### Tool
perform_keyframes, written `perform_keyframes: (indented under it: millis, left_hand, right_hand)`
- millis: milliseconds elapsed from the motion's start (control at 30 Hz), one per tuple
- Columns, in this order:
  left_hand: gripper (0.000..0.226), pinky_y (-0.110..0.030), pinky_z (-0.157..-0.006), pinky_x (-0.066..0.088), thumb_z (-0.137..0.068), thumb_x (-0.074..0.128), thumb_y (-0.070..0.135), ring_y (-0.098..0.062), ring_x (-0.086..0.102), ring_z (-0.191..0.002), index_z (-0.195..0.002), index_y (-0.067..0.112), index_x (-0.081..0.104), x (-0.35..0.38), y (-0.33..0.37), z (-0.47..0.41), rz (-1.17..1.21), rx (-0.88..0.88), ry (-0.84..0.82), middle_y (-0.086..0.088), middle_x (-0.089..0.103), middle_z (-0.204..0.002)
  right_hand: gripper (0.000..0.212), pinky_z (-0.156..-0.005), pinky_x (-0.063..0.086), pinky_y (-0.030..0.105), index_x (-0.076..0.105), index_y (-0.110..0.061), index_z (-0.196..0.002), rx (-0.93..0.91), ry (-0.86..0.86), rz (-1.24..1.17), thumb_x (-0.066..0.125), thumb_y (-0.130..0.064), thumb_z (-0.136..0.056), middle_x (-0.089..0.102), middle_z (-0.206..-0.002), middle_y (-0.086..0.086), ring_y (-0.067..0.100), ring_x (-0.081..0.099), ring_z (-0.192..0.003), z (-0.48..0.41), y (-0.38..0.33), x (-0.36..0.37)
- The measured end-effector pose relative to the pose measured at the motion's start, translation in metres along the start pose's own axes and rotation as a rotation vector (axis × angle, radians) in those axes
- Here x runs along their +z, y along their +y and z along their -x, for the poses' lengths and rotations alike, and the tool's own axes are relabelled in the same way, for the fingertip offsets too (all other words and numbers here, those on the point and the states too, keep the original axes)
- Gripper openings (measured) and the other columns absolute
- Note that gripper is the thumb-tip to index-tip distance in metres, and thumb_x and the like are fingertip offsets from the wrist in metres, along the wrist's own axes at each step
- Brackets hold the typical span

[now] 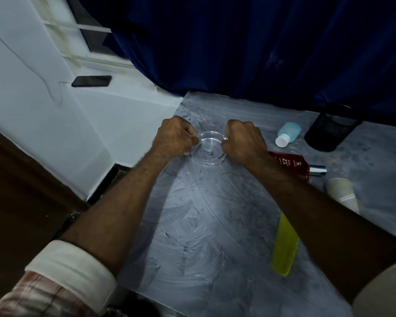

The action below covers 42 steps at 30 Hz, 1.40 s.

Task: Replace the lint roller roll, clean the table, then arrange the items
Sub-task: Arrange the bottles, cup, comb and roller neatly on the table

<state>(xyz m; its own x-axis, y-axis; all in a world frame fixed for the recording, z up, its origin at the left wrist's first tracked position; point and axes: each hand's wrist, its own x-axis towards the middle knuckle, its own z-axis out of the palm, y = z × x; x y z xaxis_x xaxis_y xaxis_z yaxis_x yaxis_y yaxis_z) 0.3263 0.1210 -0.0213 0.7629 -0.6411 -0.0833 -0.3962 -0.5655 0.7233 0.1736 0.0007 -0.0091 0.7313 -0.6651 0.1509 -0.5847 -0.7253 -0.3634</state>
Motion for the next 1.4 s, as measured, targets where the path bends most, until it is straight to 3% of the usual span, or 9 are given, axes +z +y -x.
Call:
perform_keyframes:
  millis: [133, 367, 533, 900, 1200, 1400]
  left_hand:
    - [0.01, -0.034, -0.069, 0.069, -0.079, 0.089, 0.013, -0.015, 0.077, -0.053, -0.079, 0.019, 0.082, 0.004, 0.002, -0.003, -0.013, 0.018, -0.016, 0.001, 0.079, -0.068]
    - [0.011, -0.023, -0.062, 0.063, -0.08, 0.089, 0.015, -0.012, 0.074, -0.048, -0.075, 0.02, 0.081, 0.005, 0.005, -0.002, -0.026, 0.007, -0.014, 0.007, 0.076, -0.06]
    - [0.012, -0.029, -0.065, 0.067, -0.082, 0.09, 0.013, -0.016, 0.076, -0.051, -0.077, 0.02, 0.081, 0.005, 0.008, 0.001, 0.004, -0.009, -0.017, 0.004, 0.078, -0.068]
    - [0.016, -0.03, -0.056, 0.066, -0.079, 0.091, 0.009, -0.016, 0.077, -0.057, -0.078, 0.021, 0.082, 0.007, 0.01, 0.009, 0.003, -0.024, 0.002, 0.007, 0.077, -0.074]
    - [0.025, -0.04, -0.067, 0.069, -0.08, 0.087, 0.007, -0.019, 0.078, -0.056, -0.067, 0.026, 0.078, 0.009, 0.009, 0.008, -0.018, -0.033, 0.029, 0.007, 0.079, -0.072]
    - [0.019, -0.04, -0.071, 0.069, -0.08, 0.088, 0.008, -0.019, 0.078, -0.064, -0.073, 0.025, 0.08, 0.009, 0.015, 0.012, -0.028, -0.023, 0.028, 0.004, 0.08, -0.081]
  right_hand:
    - [0.013, -0.068, 0.044, 0.032, 0.061, -0.009, -0.091, 0.01, -0.006, 0.007, 0.065, -0.016, -0.081, 0.064, -0.093, 0.011, 0.03, 0.059, -0.083, 0.001, 0.006, 0.002]
    - [0.011, -0.065, 0.044, 0.032, 0.059, -0.009, -0.087, 0.022, 0.006, -0.01, 0.064, -0.015, -0.079, 0.056, -0.083, 0.004, 0.027, 0.056, -0.078, 0.001, 0.007, 0.005]
    - [0.013, -0.067, 0.044, 0.032, 0.061, -0.01, -0.09, 0.044, 0.004, -0.007, 0.064, -0.016, -0.079, 0.062, -0.089, 0.009, 0.027, 0.055, -0.079, 0.001, 0.008, 0.004]
    - [0.014, -0.07, 0.047, 0.034, 0.061, -0.007, -0.092, 0.051, 0.002, -0.015, 0.062, -0.013, -0.08, 0.068, -0.098, 0.016, 0.037, 0.064, -0.091, 0.004, 0.008, 0.005]
    - [0.012, -0.068, 0.042, 0.032, 0.059, -0.007, -0.088, 0.061, 0.032, -0.052, 0.061, -0.014, -0.079, 0.065, -0.092, 0.013, 0.037, 0.063, -0.089, 0.01, 0.009, 0.006]
    - [0.015, -0.072, 0.046, 0.032, 0.061, -0.006, -0.093, 0.071, 0.013, -0.065, 0.061, -0.017, -0.083, 0.069, -0.1, 0.016, 0.036, 0.064, -0.094, 0.011, 0.011, 0.003]
